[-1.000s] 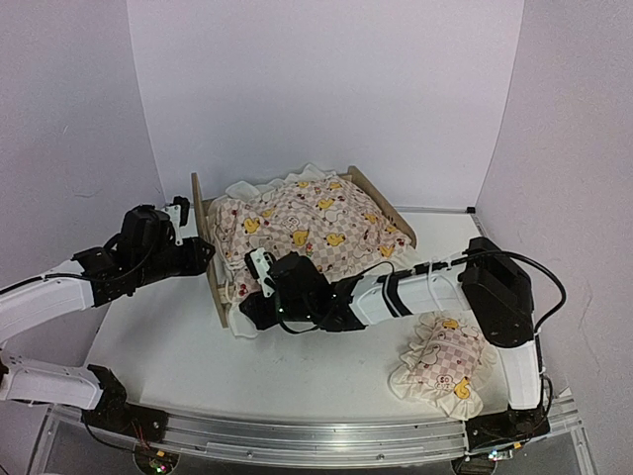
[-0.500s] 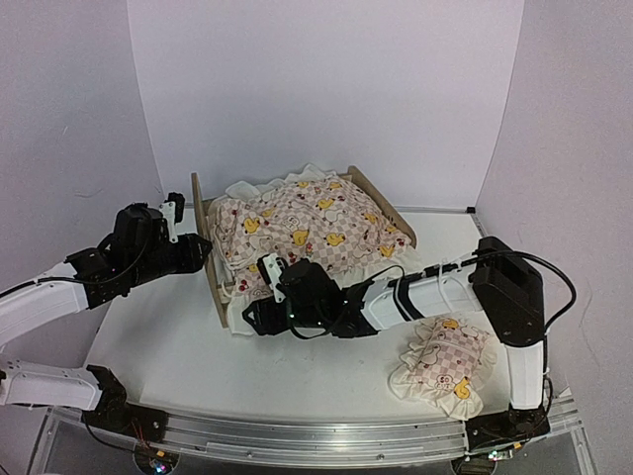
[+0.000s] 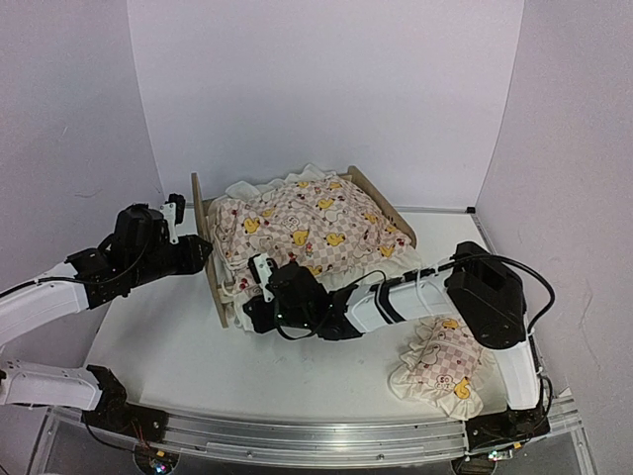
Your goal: Set up the pet bed
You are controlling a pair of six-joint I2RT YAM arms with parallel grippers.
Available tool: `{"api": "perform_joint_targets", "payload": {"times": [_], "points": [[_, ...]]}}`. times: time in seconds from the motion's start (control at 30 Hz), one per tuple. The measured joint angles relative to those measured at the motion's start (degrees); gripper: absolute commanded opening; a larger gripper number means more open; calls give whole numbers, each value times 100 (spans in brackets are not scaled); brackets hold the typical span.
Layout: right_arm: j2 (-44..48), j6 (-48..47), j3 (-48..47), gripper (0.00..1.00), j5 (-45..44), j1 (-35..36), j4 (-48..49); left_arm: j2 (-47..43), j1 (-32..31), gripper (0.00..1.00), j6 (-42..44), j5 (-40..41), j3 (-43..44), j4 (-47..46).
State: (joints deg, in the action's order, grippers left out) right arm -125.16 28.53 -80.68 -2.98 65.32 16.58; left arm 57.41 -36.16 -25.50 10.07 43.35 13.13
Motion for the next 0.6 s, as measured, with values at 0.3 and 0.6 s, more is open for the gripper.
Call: {"api": "perform_joint_targets", "payload": {"times": [0.3, 0.6], "points": [[431, -374, -586, 0, -66, -4, -535, -2, 0, 45, 4, -2, 0, 4], [131, -647, -1768, 5, 385, -330, -1014, 4, 0, 47, -9, -48, 0, 44]]}}
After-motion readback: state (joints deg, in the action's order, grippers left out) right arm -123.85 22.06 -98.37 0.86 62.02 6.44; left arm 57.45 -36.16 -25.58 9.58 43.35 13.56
